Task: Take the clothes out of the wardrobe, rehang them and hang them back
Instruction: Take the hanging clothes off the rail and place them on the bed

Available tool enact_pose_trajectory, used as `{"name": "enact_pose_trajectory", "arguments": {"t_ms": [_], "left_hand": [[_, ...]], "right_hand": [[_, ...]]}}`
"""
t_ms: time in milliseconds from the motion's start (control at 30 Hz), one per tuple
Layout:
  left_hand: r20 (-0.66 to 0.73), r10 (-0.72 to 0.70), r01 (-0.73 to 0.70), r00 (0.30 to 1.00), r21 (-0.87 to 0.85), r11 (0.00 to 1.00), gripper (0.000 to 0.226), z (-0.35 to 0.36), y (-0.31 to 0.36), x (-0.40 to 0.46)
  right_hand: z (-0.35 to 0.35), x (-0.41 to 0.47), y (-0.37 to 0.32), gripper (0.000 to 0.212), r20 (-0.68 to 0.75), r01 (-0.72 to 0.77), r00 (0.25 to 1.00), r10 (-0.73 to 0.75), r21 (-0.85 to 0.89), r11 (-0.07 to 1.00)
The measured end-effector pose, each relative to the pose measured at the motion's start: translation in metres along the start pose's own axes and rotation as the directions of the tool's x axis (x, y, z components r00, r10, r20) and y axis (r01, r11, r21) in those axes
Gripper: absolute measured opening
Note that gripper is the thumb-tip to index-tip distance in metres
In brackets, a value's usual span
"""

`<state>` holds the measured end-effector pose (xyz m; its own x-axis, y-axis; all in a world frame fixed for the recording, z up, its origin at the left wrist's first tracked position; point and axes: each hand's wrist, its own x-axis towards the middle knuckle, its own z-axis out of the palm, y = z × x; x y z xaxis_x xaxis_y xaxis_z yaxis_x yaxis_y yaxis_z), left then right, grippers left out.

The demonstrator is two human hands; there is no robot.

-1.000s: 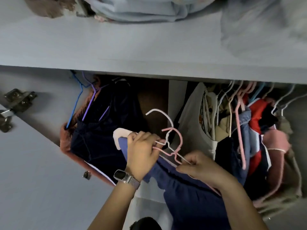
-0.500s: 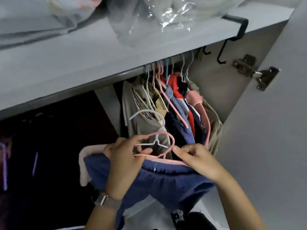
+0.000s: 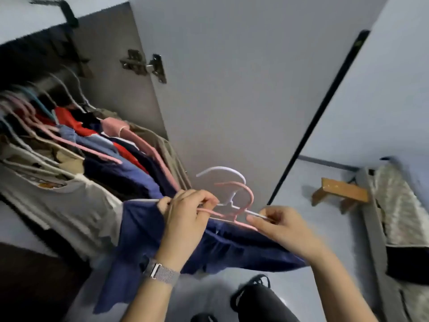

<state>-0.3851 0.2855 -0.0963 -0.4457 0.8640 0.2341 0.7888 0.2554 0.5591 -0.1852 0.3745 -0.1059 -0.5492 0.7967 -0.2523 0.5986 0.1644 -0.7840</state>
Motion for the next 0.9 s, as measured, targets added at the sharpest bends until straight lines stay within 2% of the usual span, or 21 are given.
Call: {"name": "enact_pose_trajectory", "arguments": {"t_ms": [100, 167, 267, 367, 500, 667, 900], "left_hand": [[0.140, 0.122, -0.121, 0.983, -0.011, 0.993, 0.011, 0.024, 0.044, 0.005], [0.218, 0.170, -0.170, 0.961, -0.018, 0.985, 0.015, 0.040, 0.075, 0.004], [0.280, 0.205, -0.201, 0.938, -0.041, 0.979, 0.028, 0.066, 0.122, 0.001], [0.335, 0.238, -0.222, 0.911, -0.087, 0.971, 0.032, 0.096, 0.174, -0.003], [0.401, 0.319, -0.284, 0.859, -0.146, 0.948, 0.021, 0.145, 0.249, -0.013], [0.472, 0.432, -0.366, 0.768, -0.229, 0.902, 0.013, 0.206, 0.344, -0.035], [0.549, 0.544, -0.415, 0.635, -0.351, 0.839, 0.013, 0.296, 0.469, -0.060]], "right_hand": [[-0.029, -0.030, 0.029, 0.050, -0.140, -0.094, 0.985, 0.105, 0.080, 0.992], [-0.049, -0.050, 0.050, 0.039, -0.214, -0.032, 0.974, 0.074, 0.193, 0.981], [-0.085, -0.084, 0.080, 0.041, -0.229, 0.075, 0.973, 0.000, 0.322, 0.944], [-0.119, -0.112, 0.118, 0.046, -0.239, 0.094, 0.970, -0.032, 0.250, 0.964], [-0.159, -0.150, 0.178, 0.030, -0.404, -0.048, 0.911, 0.082, 0.095, 0.994], [-0.207, -0.201, 0.236, 0.031, -0.624, -0.188, 0.751, 0.215, 0.110, 0.976], [-0.281, -0.256, 0.316, 0.024, -0.860, -0.344, 0.413, 0.299, 0.157, 0.926]]}}
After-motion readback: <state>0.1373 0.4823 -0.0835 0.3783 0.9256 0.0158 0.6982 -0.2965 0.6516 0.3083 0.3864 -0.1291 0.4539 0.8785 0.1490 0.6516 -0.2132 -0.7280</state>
